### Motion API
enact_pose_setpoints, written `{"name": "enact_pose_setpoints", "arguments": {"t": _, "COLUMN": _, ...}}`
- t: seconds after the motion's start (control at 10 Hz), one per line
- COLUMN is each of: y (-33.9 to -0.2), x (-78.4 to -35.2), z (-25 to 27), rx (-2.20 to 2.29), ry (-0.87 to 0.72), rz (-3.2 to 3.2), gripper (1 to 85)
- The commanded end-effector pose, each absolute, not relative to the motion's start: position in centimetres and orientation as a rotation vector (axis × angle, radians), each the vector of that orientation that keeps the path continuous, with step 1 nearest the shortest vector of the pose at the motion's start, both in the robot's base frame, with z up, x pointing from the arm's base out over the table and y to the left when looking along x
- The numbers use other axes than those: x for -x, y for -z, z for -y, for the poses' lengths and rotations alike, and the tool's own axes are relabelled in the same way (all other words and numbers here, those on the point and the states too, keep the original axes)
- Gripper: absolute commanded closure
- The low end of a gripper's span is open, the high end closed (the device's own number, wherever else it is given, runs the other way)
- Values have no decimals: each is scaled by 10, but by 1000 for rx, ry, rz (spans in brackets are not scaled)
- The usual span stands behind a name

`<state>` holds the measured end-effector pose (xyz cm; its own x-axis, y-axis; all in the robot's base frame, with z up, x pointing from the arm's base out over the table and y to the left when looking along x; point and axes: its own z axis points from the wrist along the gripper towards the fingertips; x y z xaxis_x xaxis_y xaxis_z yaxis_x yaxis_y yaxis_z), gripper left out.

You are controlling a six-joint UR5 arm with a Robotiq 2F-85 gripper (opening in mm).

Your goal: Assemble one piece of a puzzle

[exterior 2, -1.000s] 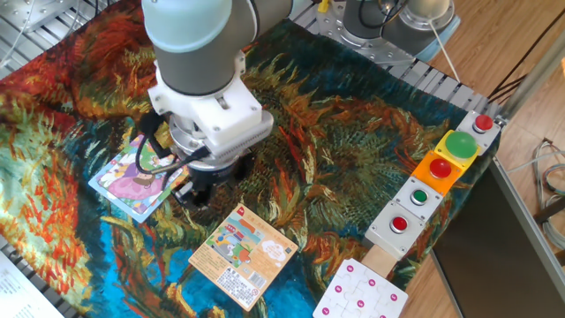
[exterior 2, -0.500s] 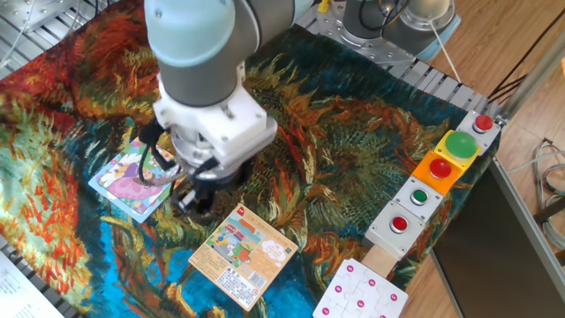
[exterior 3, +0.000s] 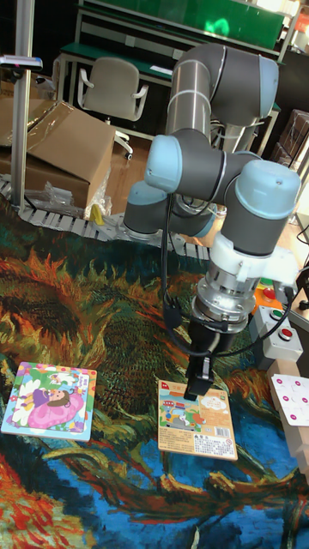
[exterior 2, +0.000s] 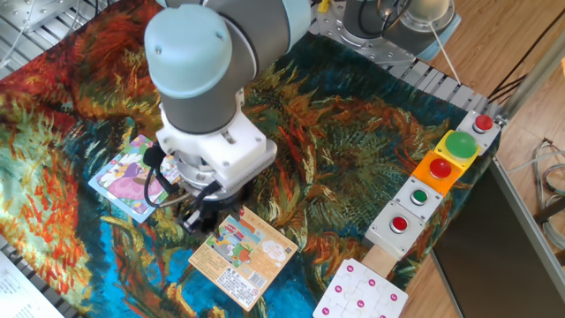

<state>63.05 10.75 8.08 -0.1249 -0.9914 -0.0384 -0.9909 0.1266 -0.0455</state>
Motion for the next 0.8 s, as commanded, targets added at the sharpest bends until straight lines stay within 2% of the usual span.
{"name": "enact_pose_setpoints", "arguments": {"t": 0.0, "y": -77, "x": -632, "z": -107, "rx": 2031, "ry": 9, "rz": -2325, "gripper": 277}}
{"name": "enact_pose_setpoints", "arguments": {"t": 0.3, "y": -59, "x": -651, "z": -125, "rx": 2027, "ry": -18, "rz": -2288, "gripper": 200}}
{"name": "enact_pose_setpoints", "arguments": {"t": 0.5, "y": -59, "x": -651, "z": -133, "rx": 2025, "ry": -47, "rz": -2269, "gripper": 200}}
{"name": "enact_pose_setpoints", "arguments": {"t": 0.7, "y": -58, "x": -650, "z": -121, "rx": 2070, "ry": 5, "rz": -2274, "gripper": 200}}
